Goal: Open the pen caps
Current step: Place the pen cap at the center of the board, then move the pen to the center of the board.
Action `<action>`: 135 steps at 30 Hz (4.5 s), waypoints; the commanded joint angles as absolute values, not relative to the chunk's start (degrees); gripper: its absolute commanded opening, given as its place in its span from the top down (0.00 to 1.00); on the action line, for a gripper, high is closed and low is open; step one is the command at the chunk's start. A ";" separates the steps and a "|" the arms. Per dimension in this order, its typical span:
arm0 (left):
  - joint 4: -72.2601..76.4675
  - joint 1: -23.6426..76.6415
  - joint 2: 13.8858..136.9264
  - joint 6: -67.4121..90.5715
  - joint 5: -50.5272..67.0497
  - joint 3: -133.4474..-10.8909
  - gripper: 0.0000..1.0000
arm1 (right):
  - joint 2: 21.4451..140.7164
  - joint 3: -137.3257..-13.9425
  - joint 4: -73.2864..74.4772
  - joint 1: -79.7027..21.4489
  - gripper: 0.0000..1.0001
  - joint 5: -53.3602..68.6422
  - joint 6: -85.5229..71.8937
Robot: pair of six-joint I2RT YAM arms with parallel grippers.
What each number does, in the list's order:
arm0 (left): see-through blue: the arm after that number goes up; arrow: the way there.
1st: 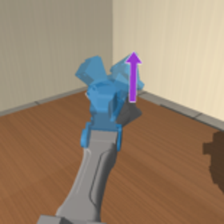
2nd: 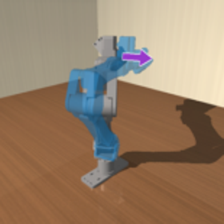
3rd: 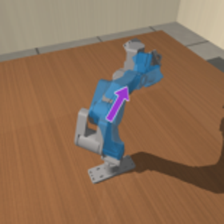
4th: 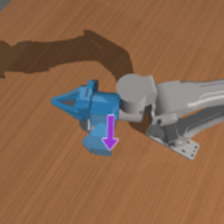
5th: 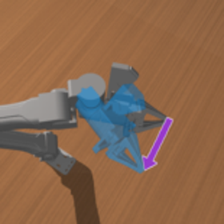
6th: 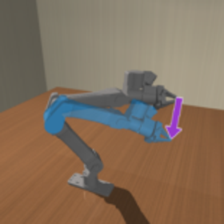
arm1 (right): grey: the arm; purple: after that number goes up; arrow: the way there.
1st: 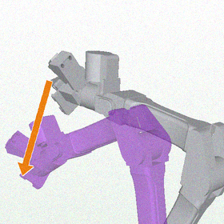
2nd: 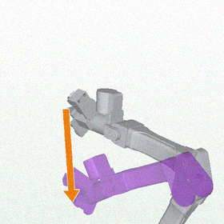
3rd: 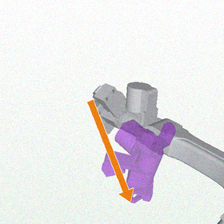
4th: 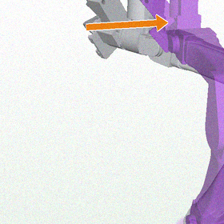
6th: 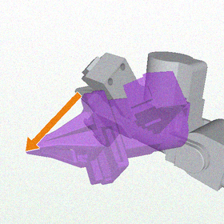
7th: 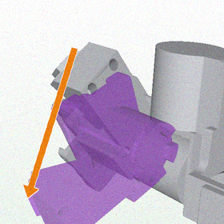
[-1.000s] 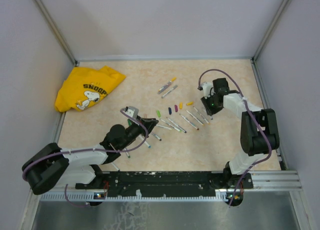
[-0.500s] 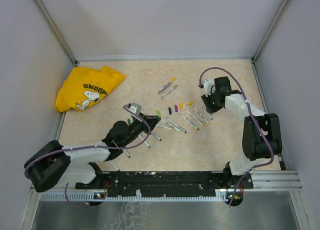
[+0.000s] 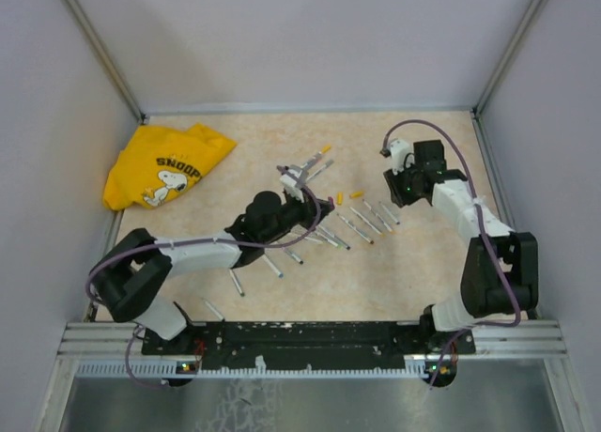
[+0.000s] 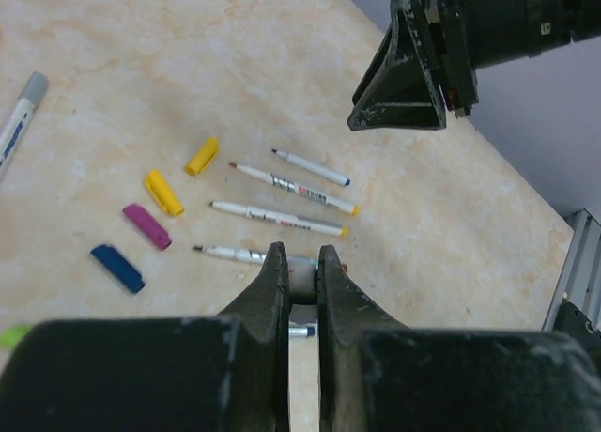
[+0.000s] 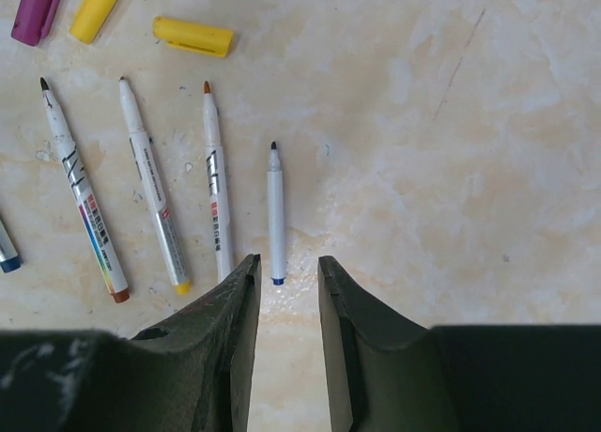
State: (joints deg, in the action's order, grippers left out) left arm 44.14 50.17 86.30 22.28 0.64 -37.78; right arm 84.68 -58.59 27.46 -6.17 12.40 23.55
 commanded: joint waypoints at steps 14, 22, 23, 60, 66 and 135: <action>-7.60 50.46 123.49 17.26 -1.89 -98.10 1.00 | 77.35 -57.83 20.56 2.78 0.70 10.80 17.00; -16.83 49.87 137.55 16.03 2.08 -118.76 0.99 | 76.17 -57.02 18.68 3.34 0.72 9.55 15.91; -17.91 49.74 139.20 16.26 2.72 -121.09 0.99 | 76.08 -56.90 18.52 3.35 0.72 9.50 15.83; -16.17 46.49 146.83 23.35 6.49 -126.74 0.73 | 75.36 -56.17 18.10 3.69 0.73 12.55 15.69; -16.17 46.41 146.80 23.54 6.28 -126.79 0.69 | 75.26 -56.19 18.13 3.63 0.73 12.76 15.73; 13.62 29.30 96.40 4.88 19.69 -68.18 0.12 | 74.22 -56.26 24.81 -3.43 0.73 28.41 25.31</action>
